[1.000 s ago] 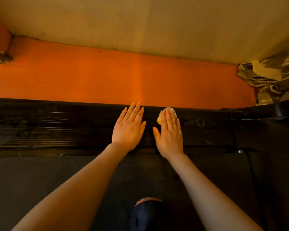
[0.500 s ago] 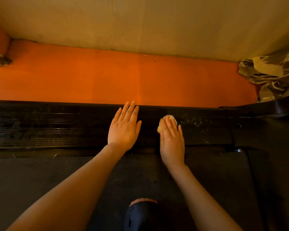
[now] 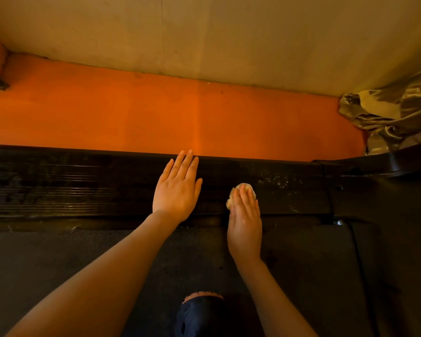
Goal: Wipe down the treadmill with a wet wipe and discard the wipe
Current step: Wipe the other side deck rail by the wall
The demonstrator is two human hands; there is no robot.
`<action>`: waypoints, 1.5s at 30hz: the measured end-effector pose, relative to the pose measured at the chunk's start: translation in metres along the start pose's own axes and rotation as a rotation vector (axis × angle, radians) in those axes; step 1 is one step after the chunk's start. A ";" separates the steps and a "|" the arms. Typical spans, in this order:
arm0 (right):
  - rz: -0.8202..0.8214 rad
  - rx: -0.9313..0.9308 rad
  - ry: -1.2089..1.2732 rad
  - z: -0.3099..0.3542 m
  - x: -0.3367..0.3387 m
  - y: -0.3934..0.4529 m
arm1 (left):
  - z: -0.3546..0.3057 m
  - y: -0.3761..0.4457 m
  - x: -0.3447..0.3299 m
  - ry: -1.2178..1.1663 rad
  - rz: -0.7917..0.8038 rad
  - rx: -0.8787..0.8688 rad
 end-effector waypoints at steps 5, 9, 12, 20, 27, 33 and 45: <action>0.025 0.043 -0.020 0.007 0.000 0.057 | 0.000 0.000 0.001 -0.004 -0.004 -0.001; 0.029 0.067 -0.027 0.009 -0.001 0.078 | 0.000 0.000 0.001 -0.002 -0.011 0.001; 0.044 0.110 -0.028 0.017 -0.004 0.080 | 0.000 0.000 0.000 0.012 -0.013 0.003; 0.164 0.249 -0.018 0.034 -0.010 0.105 | 0.000 0.000 0.001 0.001 -0.020 -0.007; 0.147 0.055 -0.120 -0.030 0.013 0.114 | 0.002 -0.001 0.000 -0.034 -0.011 -0.018; 0.066 -0.024 -0.094 -0.017 0.013 0.045 | 0.001 -0.001 0.000 -0.020 -0.018 -0.006; 0.095 -0.047 -0.113 -0.021 0.007 0.073 | 0.000 -0.001 0.001 -0.019 -0.014 -0.006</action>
Point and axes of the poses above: each hand's wrist, its own y-axis towards the middle knuckle, its own x-axis out of the back of the hand, z = x × y, the point moved 6 cm from there along y, towards the middle knuckle, and after that the axes turned 8 degrees about -z, right-handed, at the moved point
